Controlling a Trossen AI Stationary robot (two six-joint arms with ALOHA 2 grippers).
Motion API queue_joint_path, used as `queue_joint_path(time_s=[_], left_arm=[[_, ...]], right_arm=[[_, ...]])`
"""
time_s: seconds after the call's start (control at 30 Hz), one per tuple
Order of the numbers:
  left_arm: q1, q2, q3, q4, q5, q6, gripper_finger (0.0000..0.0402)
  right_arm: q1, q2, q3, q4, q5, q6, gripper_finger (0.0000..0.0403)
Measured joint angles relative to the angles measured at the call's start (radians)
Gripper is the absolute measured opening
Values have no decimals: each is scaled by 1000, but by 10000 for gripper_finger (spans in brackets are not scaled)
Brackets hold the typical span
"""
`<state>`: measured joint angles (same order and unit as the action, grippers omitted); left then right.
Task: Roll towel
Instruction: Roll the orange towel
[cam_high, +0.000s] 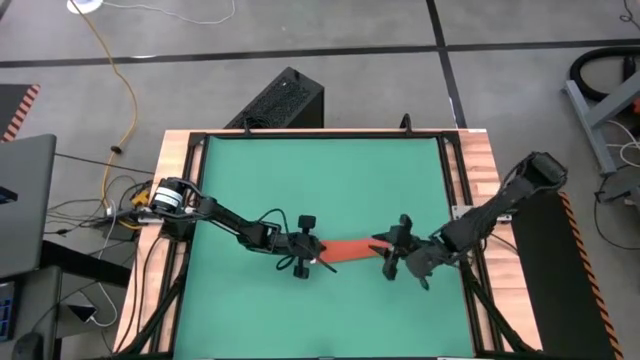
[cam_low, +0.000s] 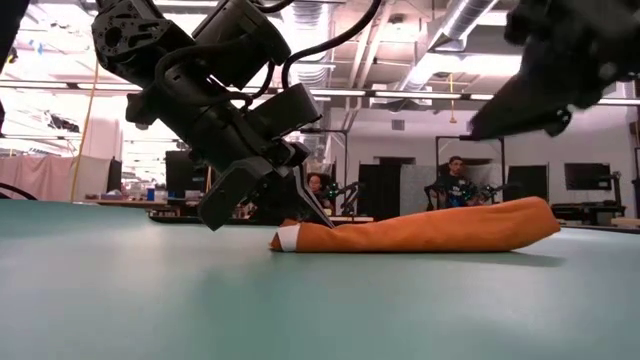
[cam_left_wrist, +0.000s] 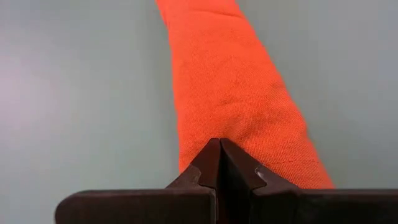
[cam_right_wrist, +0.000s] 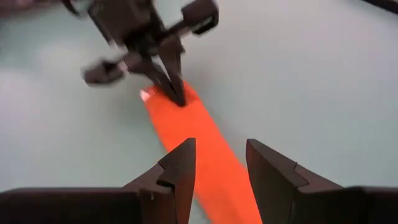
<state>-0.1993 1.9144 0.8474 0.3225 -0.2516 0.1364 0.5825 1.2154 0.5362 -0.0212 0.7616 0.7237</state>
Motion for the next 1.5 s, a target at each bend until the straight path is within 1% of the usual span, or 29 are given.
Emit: queue_joint_path(time_s=[0.1, 0.27, 0.43, 0.57, 0.7, 0.8, 0.87, 0.93, 1.0, 1.1, 1.17, 1.23, 1.3, 1.37, 1.5], left_arm=[[0, 0, 0, 0, 0, -2, 0], [-1, 0, 0, 0, 0, -13, 0], [-5, 0, 0, -1, -4, -17, 0], [-21, -13, -2, -8, -43, -15, 0], [-44, -113, 1, -28, -51, -17, 0], [-67, -239, -2, 4, -96, -43, 0], [-83, -313, -32, 81, -137, -81, 0], [-102, -347, -101, 227, -152, -125, 0], [-122, -327, -189, 423, -174, -158, 0], [-142, -217, -274, 631, -280, -236, 0], [-143, -129, -288, 730, -313, -271, 0], [-149, -55, -268, 812, -321, -292, 0], [-162, 7, -232, 821, -348, -325, 0], [-175, 54, -198, 785, -369, -341, 0], [-196, 89, -134, 669, -398, -358, 0]], right_arm=[[-18, 103, -2, 75, 0, -71, 162], [-41, 243, -2, 134, 0, -78, 162], [-40, 359, -2, 145, 1, -16, 162], [-40, 449, 0, 192, 14, 41, 162], [-40, 523, 2, 271, 37, 73, 162], [-40, 563, 0, 326, 36, 81, 162], [-40, 577, 2, 343, 39, 98, 162], [-41, 588, 0, 362, 38, 101, 162], [-41, 588, 1, 366, 44, 102, 162], [-41, 588, 1, 373, 59, 92, 162], [-41, 588, 0, 377, 60, 86, 162], [-46, 588, 0, 378, 60, 85, 162], [-47, 589, 0, 382, 60, 84, 162], [-47, 589, 0, 389, 60, 83, 162], [-48, 590, 0, 399, 62, 85, 162]])
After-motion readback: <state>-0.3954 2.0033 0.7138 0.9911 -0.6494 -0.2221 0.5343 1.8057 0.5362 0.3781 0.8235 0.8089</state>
